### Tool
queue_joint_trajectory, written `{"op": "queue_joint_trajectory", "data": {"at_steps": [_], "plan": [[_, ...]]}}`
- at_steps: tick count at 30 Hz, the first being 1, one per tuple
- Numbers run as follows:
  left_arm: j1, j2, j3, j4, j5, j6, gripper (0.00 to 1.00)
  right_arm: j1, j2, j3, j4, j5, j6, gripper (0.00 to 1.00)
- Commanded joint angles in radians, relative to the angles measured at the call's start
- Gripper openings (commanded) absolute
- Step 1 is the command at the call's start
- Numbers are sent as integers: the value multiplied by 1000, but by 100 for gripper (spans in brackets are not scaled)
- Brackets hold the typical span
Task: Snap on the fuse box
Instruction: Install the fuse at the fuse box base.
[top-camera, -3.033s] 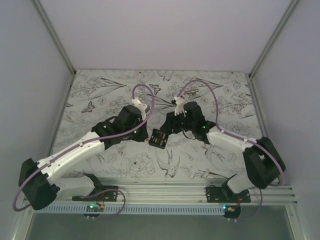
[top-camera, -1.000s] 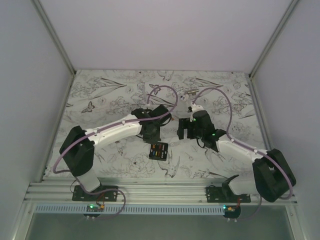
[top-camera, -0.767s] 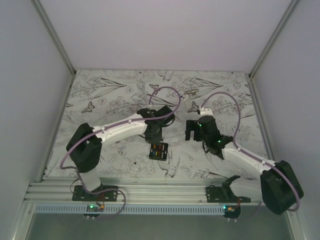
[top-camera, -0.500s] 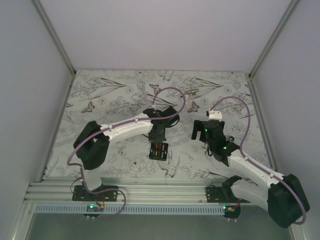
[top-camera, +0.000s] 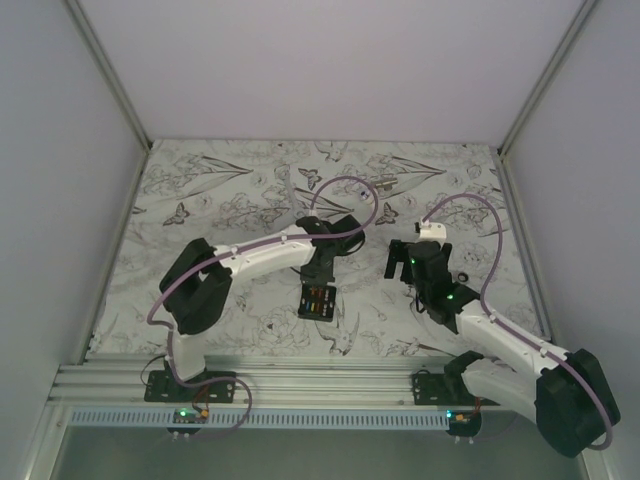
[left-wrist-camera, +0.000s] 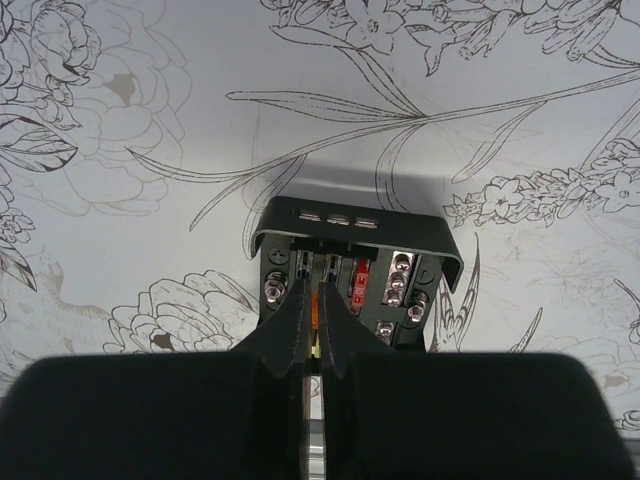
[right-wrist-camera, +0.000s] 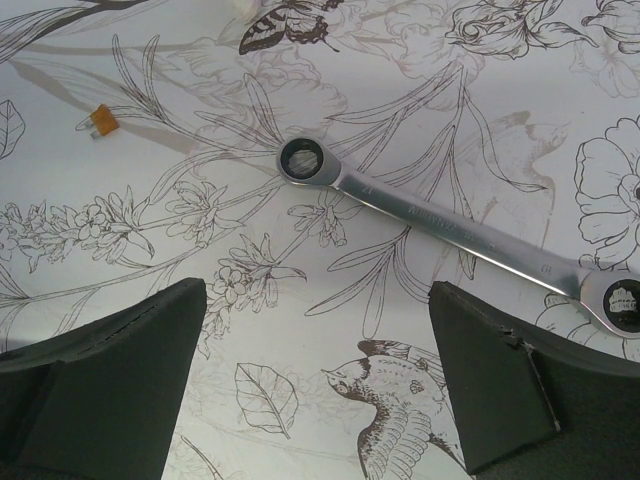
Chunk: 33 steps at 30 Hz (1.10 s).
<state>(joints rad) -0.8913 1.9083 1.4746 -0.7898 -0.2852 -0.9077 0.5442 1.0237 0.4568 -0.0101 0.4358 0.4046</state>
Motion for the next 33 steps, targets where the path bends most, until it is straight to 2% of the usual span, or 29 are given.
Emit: {"op": "queue_joint_trajectory", "data": {"at_steps": [1,33], "plan": [[-9,36,25,-58,-24,6,0,-10,-4,9,35,25,11,100],[-28,134,74,-97,-19,68,0,-18,14,13,39,-19,10,100]]}}
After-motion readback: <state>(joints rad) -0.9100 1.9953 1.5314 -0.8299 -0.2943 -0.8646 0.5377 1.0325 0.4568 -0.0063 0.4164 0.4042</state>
